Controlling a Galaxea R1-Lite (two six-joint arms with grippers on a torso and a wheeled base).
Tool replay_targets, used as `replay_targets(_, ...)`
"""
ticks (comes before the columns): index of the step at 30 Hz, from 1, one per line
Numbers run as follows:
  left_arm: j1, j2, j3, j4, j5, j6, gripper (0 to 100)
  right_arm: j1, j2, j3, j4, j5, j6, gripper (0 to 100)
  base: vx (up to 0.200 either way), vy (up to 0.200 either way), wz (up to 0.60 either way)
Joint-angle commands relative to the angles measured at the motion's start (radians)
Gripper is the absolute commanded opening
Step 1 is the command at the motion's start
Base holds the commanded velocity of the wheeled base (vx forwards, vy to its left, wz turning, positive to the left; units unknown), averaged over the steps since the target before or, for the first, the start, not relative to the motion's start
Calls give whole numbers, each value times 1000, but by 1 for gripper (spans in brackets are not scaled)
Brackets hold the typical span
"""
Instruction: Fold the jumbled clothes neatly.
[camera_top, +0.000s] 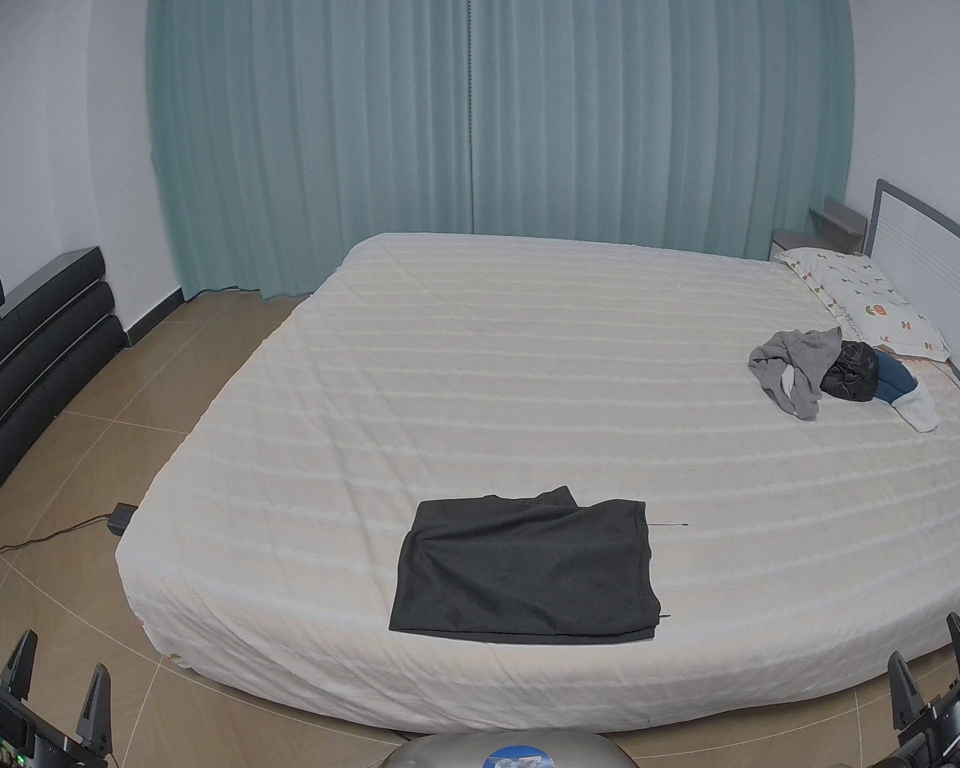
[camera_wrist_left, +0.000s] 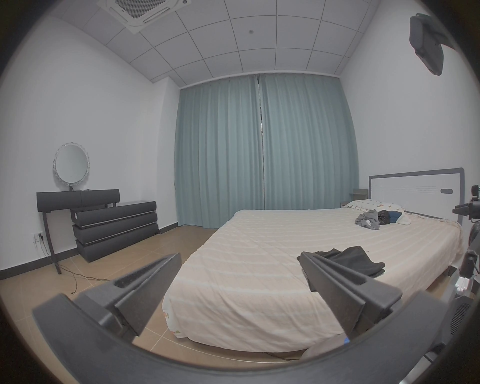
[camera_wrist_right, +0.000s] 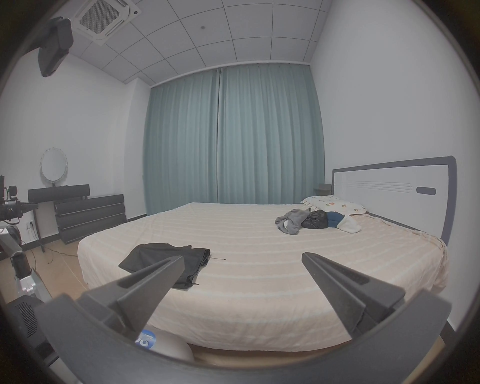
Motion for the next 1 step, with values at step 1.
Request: replay_targets(1,0,-10,5,-1,-3,2,100,0,-9,15,4,3,-2,100,0,0,0)
